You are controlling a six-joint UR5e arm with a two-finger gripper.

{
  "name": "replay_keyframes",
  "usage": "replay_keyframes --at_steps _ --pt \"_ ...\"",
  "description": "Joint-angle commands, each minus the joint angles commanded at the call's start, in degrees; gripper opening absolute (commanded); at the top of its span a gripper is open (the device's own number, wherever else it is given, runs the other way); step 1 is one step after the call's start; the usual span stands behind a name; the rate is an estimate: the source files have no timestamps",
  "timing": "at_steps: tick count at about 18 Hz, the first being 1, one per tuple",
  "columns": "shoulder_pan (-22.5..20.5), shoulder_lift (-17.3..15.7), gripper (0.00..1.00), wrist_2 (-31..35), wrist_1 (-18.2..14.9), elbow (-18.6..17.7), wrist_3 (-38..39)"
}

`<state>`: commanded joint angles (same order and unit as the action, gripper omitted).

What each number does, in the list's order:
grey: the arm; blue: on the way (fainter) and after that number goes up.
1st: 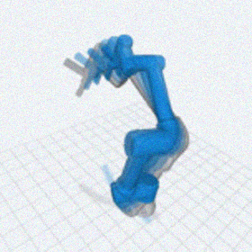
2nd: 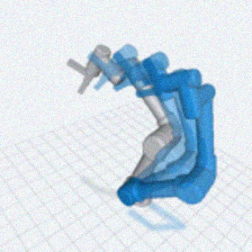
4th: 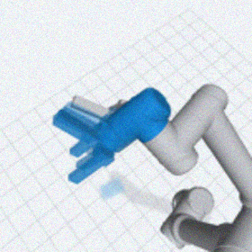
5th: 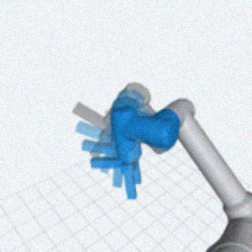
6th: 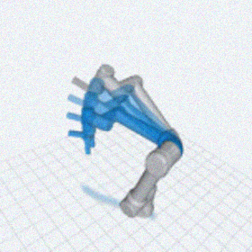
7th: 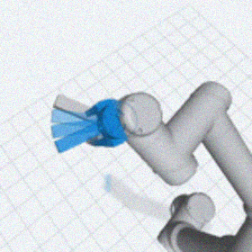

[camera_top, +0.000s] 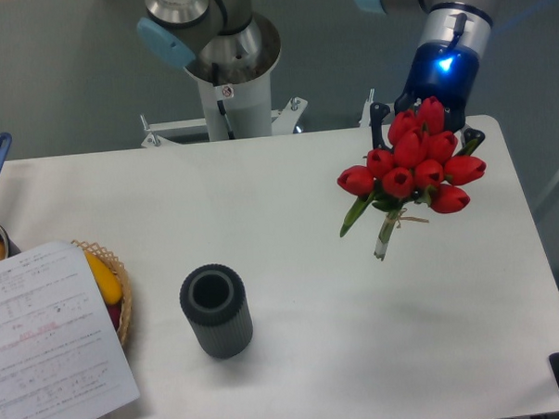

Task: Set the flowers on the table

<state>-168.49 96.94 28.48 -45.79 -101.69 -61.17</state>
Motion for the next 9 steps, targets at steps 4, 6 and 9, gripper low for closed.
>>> replay_keyframes --at_steps 4,6,9 --pt "0.09 -0.18 0.45 0.17 0.0 -0.44 -1.32" --pt "0.0 -0.26 0.45 0.53 0.0 -0.53 -1.41" --pt "-0.09 -0.96 0.45 1.32 -0.09 -0.53 -1.32"
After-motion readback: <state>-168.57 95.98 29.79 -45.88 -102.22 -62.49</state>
